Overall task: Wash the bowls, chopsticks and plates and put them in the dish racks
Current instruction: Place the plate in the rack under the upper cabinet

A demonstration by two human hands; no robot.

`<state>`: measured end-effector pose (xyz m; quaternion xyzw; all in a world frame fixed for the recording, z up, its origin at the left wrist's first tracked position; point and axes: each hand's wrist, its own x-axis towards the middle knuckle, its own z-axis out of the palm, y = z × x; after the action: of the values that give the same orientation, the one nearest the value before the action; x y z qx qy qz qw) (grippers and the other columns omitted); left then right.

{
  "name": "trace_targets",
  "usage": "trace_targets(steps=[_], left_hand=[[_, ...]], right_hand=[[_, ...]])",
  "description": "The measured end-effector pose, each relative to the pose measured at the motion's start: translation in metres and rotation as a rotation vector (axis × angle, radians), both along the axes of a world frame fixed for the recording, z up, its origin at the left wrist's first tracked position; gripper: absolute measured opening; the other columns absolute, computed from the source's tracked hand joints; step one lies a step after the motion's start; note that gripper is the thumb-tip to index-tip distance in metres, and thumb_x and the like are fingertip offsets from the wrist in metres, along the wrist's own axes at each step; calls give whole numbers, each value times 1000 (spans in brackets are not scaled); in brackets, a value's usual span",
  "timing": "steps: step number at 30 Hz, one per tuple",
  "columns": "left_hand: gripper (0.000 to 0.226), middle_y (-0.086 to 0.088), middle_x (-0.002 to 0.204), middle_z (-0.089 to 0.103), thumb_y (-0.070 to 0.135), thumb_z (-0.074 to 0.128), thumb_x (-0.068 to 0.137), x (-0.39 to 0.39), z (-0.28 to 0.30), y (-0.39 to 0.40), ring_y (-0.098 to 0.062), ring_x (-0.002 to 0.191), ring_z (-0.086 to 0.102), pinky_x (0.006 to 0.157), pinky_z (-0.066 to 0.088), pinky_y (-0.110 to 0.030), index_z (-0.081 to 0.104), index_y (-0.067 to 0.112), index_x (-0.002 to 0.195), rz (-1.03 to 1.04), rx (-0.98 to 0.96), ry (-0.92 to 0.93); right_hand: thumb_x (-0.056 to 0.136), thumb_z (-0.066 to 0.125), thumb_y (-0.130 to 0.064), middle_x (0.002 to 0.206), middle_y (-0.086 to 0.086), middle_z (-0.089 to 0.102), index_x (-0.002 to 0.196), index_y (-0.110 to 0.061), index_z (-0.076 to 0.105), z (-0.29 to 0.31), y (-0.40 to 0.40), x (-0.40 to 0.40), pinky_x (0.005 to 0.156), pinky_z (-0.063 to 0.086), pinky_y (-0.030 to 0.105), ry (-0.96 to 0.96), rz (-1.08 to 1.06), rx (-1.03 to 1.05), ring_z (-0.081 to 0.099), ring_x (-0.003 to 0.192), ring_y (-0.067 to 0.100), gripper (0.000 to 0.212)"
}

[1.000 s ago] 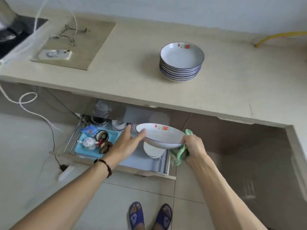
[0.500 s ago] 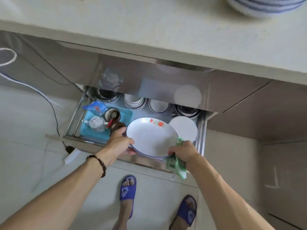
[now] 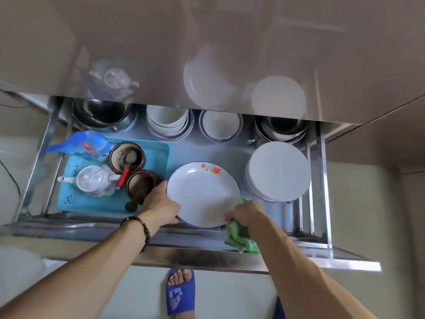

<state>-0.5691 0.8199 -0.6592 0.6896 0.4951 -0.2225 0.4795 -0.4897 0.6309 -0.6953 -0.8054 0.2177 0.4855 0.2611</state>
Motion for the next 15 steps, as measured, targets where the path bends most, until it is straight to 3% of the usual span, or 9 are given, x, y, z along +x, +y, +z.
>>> trace_targets(steps=[4,9,12,15], left_hand=[[46,-6,118,64,11,79,81,11,-28,-4,-31,97,68,74,63,-48,57,19,121,43,-36,30],[54,-6,125,61,40,71,89,28,-50,-8,-28,94,68,75,61,-39,47,19,132,108,-86,74],[60,-8,128,56,44,67,91,33,-63,-11,-27,93,66,77,59,-37,41,15,136,108,-107,85],[67,-10,130,53,43,68,90,35,-73,-17,-27,98,65,81,59,-38,34,14,140,117,-120,79]], right_hand=[[69,88,-17,103,17,73,104,1,68,-31,2,6,92,57,42,6,-22,-10,71,100,30,44],[78,84,-23,98,12,66,102,-6,62,-59,2,11,88,56,35,3,-16,-44,67,104,31,37],[76,85,-19,100,15,68,98,-8,60,-72,2,13,90,57,40,-2,-22,-43,68,101,33,35],[78,81,-20,102,12,67,109,-8,62,-79,4,18,89,57,40,-37,-7,-48,66,105,34,38]])
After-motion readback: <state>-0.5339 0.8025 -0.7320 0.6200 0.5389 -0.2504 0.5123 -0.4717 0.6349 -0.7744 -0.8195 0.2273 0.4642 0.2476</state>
